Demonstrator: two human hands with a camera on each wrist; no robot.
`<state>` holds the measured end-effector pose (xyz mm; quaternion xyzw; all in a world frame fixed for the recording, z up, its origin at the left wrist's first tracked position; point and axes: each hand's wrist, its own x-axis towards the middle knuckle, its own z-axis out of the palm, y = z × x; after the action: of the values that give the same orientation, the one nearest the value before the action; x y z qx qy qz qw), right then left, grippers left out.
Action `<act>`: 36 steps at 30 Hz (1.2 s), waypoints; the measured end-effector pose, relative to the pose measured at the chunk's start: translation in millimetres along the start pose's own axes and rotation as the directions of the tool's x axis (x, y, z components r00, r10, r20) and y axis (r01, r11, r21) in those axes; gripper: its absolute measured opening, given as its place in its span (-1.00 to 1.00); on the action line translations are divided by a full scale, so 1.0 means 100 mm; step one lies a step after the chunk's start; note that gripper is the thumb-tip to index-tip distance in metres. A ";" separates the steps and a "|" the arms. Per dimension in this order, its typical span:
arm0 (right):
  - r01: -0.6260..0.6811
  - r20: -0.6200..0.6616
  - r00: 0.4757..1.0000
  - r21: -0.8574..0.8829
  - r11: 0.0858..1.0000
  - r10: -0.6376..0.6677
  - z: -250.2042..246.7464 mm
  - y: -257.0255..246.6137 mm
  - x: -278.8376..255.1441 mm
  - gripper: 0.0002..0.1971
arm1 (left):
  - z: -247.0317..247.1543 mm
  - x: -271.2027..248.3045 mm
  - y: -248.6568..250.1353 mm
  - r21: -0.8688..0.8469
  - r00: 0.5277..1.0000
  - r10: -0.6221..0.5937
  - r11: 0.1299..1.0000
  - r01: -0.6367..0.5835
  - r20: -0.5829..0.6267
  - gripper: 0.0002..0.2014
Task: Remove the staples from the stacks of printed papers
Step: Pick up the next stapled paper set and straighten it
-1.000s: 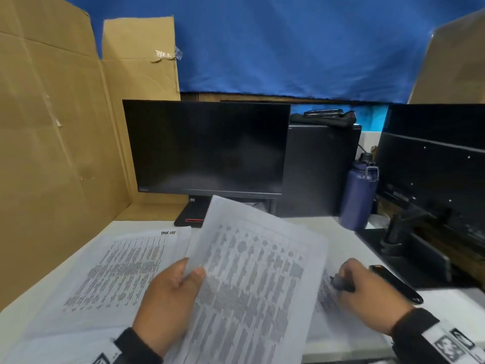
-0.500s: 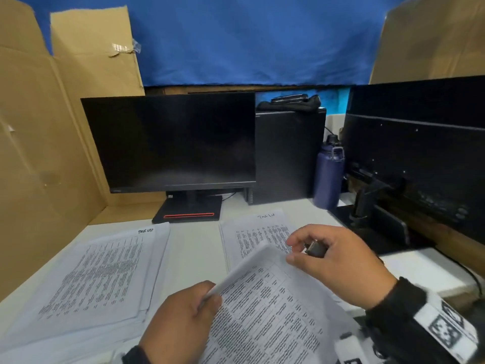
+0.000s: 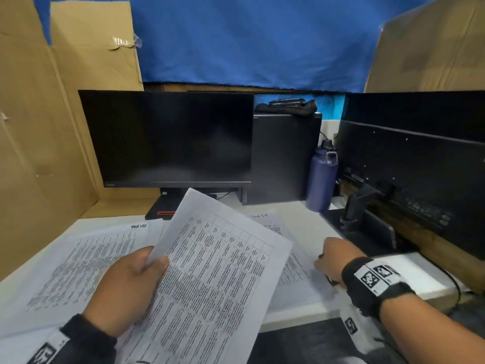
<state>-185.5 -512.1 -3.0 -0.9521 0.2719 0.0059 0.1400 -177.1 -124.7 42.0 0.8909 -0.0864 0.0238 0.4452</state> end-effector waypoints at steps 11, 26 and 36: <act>-0.104 -0.013 0.995 -0.246 0.964 0.104 -0.21 0.36 0.29 -0.53 | -0.04 0.01 -0.01 -0.022 1.000 0.008 1.000 -0.008 0.010 -0.75; 0.059 -0.059 0.998 0.998 0.034 -0.011 -0.55 -0.04 -0.72 -0.72 | 0.21 0.07 -0.11 0.151 0.995 0.075 0.985 -0.085 0.070 -0.71; 0.404 -0.337 0.913 0.824 0.397 -0.228 -0.48 -0.67 -1.36 -0.62 | 0.37 -0.26 0.20 0.370 0.956 0.259 0.882 -0.292 0.137 -0.74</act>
<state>-269.7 -400.6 72.9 -0.7716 0.0602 -0.2428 0.5848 -207.7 -162.8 32.4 0.9399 -0.2245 0.0661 0.2487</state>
